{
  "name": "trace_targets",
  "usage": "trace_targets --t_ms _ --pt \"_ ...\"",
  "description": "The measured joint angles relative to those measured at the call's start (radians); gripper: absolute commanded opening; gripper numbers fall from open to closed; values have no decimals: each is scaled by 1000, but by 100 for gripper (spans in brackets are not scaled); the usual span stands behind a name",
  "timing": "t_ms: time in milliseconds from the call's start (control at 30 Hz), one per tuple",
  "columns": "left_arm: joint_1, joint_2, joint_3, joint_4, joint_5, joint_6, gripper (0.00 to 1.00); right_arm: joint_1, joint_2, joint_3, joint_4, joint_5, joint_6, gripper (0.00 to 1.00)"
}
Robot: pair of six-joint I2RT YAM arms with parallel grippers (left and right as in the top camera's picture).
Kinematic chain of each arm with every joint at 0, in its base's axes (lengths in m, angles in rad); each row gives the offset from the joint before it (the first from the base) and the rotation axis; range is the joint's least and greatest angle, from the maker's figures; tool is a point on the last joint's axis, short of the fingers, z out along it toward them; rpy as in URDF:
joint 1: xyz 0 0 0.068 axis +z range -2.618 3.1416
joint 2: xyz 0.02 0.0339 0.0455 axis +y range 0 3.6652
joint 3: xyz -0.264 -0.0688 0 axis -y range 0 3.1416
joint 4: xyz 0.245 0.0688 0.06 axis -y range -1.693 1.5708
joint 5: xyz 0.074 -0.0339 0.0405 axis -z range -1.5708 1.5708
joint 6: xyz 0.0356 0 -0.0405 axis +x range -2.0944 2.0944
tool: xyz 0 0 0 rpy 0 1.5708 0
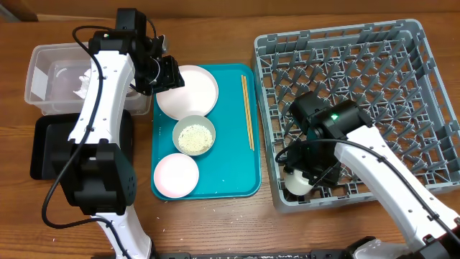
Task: Sort waste into correct bins and load items into the dishwasher
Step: 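Lower the cup upside down into the dish rack and release, then grasp the rice bowl with the left gripper and carry it left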
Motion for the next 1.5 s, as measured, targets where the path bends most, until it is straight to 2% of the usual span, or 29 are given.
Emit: trace_targets --t_ms 333,467,567,667,767,833,933,1067,1267,1400,1500 --pt "0 0 0 -3 0 0 47 0 0 6 26 0 -1 83" --pt "0 0 0 -50 -3 5 45 -8 6 148 8 39 -26 89" --pt "-12 0 0 -123 -6 8 42 -70 6 298 -20 97 -66 90" --pt "-79 0 0 -148 -27 8 49 -164 5 351 0 125 -105 90" --pt "-204 0 -2 -171 -168 -37 52 -220 6 351 0 139 -133 90" --pt "-297 0 -25 -139 -259 -83 52 -225 6 351 11 141 -148 90" --pt "-371 1 -66 -97 -310 -116 52 -225 6 351 34 142 -167 90" --pt "-395 11 -97 -44 -336 -154 52 -225 6 351 35 142 -186 91" --pt "-395 21 -250 55 -338 -173 52 -225 6 351 43 142 -203 91" --pt "-395 24 -332 123 -335 -185 31 -225 6 351 52 143 -207 91" --pt "-395 26 -356 142 -335 -186 11 -225 6 351 51 142 -207 91"
